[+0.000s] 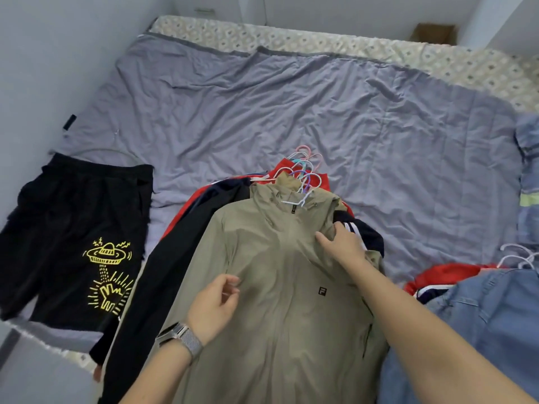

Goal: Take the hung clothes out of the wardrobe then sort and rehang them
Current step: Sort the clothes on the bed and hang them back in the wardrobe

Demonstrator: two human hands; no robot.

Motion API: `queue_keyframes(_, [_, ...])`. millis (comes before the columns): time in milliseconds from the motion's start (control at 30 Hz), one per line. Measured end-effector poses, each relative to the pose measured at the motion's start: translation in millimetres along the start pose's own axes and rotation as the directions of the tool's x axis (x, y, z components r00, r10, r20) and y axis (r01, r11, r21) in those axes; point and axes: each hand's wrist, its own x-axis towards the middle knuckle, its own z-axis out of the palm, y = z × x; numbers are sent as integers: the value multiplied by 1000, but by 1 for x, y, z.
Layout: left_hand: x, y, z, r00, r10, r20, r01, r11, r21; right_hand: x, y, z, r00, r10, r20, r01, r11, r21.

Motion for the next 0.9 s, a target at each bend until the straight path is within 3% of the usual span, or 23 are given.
queue_keyframes(233, [-15,6,3,987,110,-117,-112,994,-5,-98,2,9,998,-54,41,40,957,288])
queue_keyframes(333, [-27,21,8,962,174,-212,-185,982,-32,-144,8,-10,987,-82,137,35,949,314])
queue_keyframes(400, [-37,31,12,959,143,-246,-158,987,-41,-175,11,-32,978,-123,170,62,943,327])
queue_keyframes(500, [-61,44,8,943,155,-294,-132,987,96,-219,5,-68,963,-215,160,150,927,344])
queue_keyframes(633, [-102,48,-24,911,182,-370,-130,979,159,-266,-4,-96,946,-311,95,270,914,303])
queue_keyframes(733, [-134,39,-54,916,270,-298,-187,942,280,-301,-15,-103,942,-337,-1,331,926,183])
queue_keyframes(833, [-177,31,-80,894,345,-287,-303,935,181,-344,-30,-105,935,-303,-185,319,945,66])
queue_keyframes(900, [-208,20,-93,886,367,-285,-351,930,105,-372,-38,-99,908,-301,-291,339,937,89])
